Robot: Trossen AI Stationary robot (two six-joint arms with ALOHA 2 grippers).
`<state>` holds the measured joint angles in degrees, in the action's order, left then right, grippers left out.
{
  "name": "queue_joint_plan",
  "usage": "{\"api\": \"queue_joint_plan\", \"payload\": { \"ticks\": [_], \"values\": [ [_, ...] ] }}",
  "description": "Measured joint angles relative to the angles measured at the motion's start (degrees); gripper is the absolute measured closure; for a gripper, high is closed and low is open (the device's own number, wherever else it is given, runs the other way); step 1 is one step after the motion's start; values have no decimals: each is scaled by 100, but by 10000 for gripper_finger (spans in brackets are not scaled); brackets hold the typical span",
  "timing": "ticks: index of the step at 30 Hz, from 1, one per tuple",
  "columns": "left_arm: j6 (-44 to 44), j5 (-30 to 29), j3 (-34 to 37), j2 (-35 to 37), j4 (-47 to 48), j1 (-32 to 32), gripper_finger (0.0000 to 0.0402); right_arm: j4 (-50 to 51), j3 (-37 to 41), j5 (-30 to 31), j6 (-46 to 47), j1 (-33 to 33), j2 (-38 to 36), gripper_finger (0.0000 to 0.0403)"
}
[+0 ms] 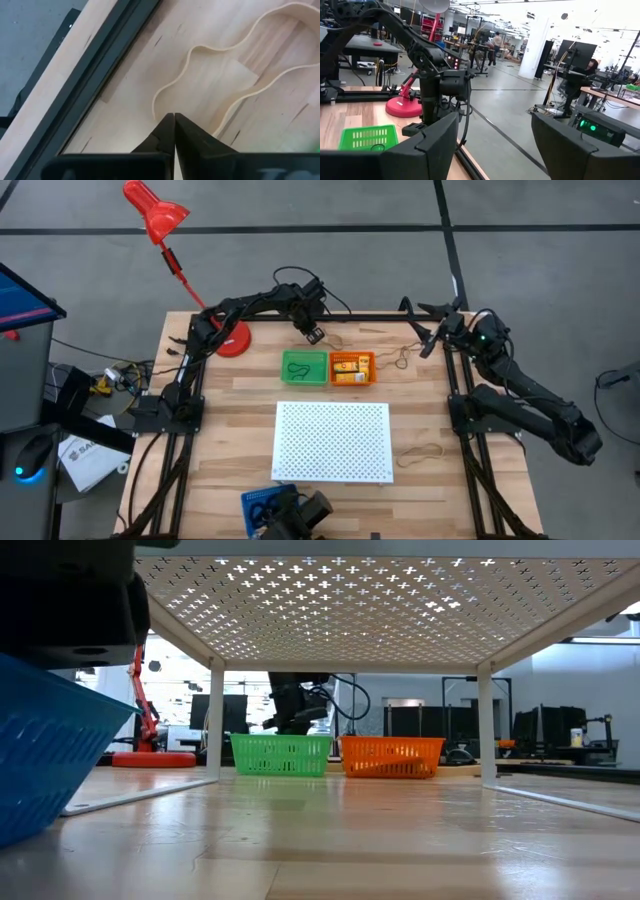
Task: Pick & Place Office Desk Supplies
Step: Put the brown rubber band into the green bin
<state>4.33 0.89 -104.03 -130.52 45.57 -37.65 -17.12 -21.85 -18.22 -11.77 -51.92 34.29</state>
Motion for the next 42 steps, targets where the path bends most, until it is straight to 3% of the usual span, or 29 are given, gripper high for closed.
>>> {"api": "queue_joint_plan", "payload": {
  "ticks": [6, 15, 19, 29, 42],
  "values": [
    [-29, -79, 0, 0, -59, -2, 384, 85, 0, 2, 3, 4, -134, 154],
    [-24, -101, 0, 0, -62, -3, 287, 146, 0, 2, -7, 1, -136, 154],
    [-29, -89, 2, 0, 10, -71, 266, 181, 0, 2, -22, 0, -134, 154],
    [9, 578, 4, 0, 161, -256, 284, 163, 0, 0, 6, 1, -134, 154],
    [-58, 502, -13, 0, 164, -248, 310, 22, 0, -147, 63, 3, -136, 154]
  ]
}}
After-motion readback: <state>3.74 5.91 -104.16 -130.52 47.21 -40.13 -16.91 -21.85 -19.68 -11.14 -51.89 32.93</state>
